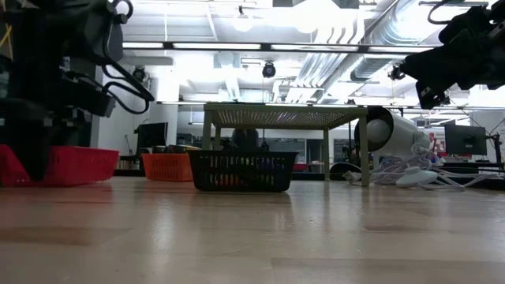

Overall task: Pick & Place Office Desk Supplies
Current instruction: Put the red bin with the rubber bands on the shelf, then put the orange bin with the crayon boxes on the shelf

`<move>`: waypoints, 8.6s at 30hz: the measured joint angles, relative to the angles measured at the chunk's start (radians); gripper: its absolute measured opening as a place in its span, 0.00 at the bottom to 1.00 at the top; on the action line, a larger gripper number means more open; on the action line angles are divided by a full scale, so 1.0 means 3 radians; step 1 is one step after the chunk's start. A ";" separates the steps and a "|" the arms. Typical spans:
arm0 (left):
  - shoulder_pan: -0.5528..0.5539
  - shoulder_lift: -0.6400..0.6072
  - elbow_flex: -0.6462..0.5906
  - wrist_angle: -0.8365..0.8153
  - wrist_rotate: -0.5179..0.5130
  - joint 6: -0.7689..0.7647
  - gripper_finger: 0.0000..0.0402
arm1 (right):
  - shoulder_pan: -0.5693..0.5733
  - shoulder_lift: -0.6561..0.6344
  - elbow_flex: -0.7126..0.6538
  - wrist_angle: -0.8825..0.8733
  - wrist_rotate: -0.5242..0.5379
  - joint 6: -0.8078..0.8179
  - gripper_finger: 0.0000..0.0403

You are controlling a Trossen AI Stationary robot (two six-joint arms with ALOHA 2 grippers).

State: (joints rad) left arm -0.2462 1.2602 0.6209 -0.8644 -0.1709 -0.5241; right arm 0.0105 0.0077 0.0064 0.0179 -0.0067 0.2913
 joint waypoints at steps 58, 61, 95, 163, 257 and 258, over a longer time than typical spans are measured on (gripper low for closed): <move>0.0001 -0.0009 -0.0009 0.0103 -0.0019 -0.0233 0.00 | 0.0000 0.0000 0.0000 0.0000 -0.0001 0.0000 0.14; 0.0001 -0.0009 -0.0009 0.0115 -0.0011 -0.0238 0.00 | 0.0000 0.0000 0.0000 0.0001 0.0000 0.0000 0.14; 0.0010 -0.0120 0.0385 0.0133 0.0041 -0.0478 0.00 | 0.0000 0.0014 0.0000 -0.0001 0.0000 0.0000 0.14; 0.1516 0.0737 0.3168 -0.1282 -0.0058 0.1843 0.00 | 0.0000 0.0015 0.0000 0.0000 0.0000 0.0000 0.14; 0.1901 0.2020 0.4857 -0.1384 0.0290 0.2807 0.23 | 0.0000 0.0016 0.0001 -0.0001 0.0006 0.0000 0.14; 0.1890 0.1988 0.4857 -0.1382 0.0290 0.2827 0.23 | 0.0000 0.0016 0.0001 -0.0001 0.0006 0.0000 0.14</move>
State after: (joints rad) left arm 0.3207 1.8565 2.0781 -1.2789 -0.0839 0.3240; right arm 0.0105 0.0124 0.0066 0.0177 -0.0047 0.2913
